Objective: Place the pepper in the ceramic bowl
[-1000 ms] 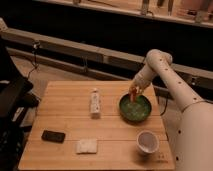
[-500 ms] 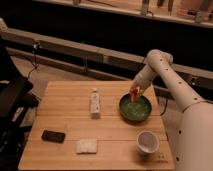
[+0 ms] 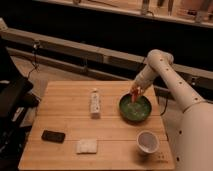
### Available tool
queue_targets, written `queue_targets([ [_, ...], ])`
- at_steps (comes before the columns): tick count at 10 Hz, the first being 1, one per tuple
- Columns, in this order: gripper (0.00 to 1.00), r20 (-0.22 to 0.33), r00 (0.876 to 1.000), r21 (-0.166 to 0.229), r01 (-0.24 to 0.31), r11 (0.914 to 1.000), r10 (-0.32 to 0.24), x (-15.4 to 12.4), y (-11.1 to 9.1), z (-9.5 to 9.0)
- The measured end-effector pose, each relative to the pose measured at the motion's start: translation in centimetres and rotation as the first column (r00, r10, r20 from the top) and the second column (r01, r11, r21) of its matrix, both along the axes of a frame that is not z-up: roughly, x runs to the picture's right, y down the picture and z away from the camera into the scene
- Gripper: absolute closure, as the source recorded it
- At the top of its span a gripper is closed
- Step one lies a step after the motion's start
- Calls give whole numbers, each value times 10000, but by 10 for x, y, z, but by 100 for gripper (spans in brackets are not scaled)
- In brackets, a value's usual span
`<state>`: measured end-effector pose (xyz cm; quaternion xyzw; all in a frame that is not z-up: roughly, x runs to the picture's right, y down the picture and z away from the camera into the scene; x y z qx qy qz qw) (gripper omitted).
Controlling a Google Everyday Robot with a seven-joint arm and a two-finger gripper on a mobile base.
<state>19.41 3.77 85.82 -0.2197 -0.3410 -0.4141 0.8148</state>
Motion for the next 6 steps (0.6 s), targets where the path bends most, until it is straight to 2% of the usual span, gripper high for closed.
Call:
queue_targets([
  [3, 98, -70, 10000, -16, 19, 10000, -19, 2, 1, -1],
  [5, 80, -117, 9999, -32, 25, 10000, -25, 4, 1, -1],
  [6, 75, -133, 9999, -44, 35, 10000, -35, 4, 1, -1],
])
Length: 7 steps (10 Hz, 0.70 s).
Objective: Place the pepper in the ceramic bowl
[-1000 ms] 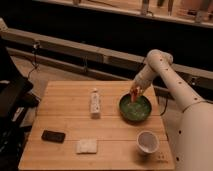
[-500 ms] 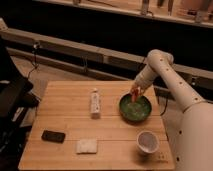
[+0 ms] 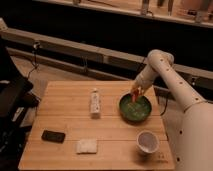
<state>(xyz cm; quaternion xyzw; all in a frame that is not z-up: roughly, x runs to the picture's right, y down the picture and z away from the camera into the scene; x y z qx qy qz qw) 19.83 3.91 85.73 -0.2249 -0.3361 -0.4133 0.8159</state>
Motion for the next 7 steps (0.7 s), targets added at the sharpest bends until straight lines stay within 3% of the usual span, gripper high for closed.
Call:
queue_targets([
  [7, 74, -158, 9999, -27, 55, 10000, -56, 4, 1, -1],
])
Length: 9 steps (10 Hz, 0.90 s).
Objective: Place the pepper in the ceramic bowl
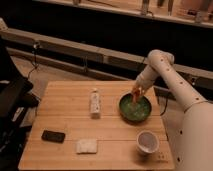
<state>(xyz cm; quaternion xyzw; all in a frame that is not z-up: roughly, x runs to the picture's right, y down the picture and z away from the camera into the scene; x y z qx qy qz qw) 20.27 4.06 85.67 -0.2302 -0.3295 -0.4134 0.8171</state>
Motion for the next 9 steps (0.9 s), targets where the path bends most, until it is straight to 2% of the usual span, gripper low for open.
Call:
queue_targets([
  [8, 74, -177, 9998, 11, 66, 10000, -66, 5, 2, 0],
  [9, 71, -187, 9998, 9, 70, 10000, -70, 6, 2, 0],
])
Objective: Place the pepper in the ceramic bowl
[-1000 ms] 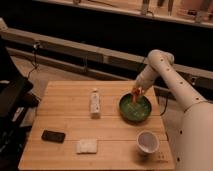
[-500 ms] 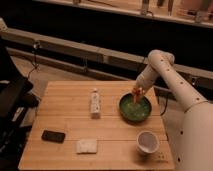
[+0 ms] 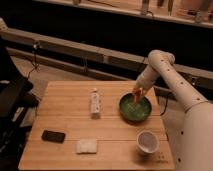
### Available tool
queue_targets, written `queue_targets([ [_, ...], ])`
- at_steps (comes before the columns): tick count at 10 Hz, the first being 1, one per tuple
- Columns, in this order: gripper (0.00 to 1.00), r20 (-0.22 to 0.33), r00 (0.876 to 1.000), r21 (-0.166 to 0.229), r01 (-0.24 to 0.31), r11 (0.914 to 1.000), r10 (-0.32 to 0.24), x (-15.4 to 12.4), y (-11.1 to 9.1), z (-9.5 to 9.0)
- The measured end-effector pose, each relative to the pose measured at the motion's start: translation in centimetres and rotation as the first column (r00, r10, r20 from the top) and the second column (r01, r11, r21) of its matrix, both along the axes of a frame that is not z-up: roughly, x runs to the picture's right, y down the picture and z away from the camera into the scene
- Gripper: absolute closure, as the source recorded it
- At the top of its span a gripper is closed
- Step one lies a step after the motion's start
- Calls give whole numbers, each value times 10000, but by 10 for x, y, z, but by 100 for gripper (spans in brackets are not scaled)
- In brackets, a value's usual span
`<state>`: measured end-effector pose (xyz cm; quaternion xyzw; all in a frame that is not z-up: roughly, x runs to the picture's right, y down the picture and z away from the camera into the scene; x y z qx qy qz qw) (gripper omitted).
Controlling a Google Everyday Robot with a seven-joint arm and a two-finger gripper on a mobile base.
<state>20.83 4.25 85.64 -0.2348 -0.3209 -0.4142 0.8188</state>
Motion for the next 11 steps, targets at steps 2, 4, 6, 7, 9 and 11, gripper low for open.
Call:
queue_targets([
  [2, 54, -28, 10000, 6, 24, 10000, -24, 1, 0, 0],
  [4, 53, -53, 10000, 8, 42, 10000, -42, 2, 1, 0],
  [6, 53, -77, 10000, 25, 56, 10000, -56, 3, 1, 0],
  [7, 53, -92, 9999, 37, 64, 10000, -64, 3, 1, 0],
  [9, 53, -118, 9999, 36, 81, 10000, -80, 4, 1, 0],
  [11, 53, -161, 9998, 59, 107, 9999, -106, 5, 1, 0],
])
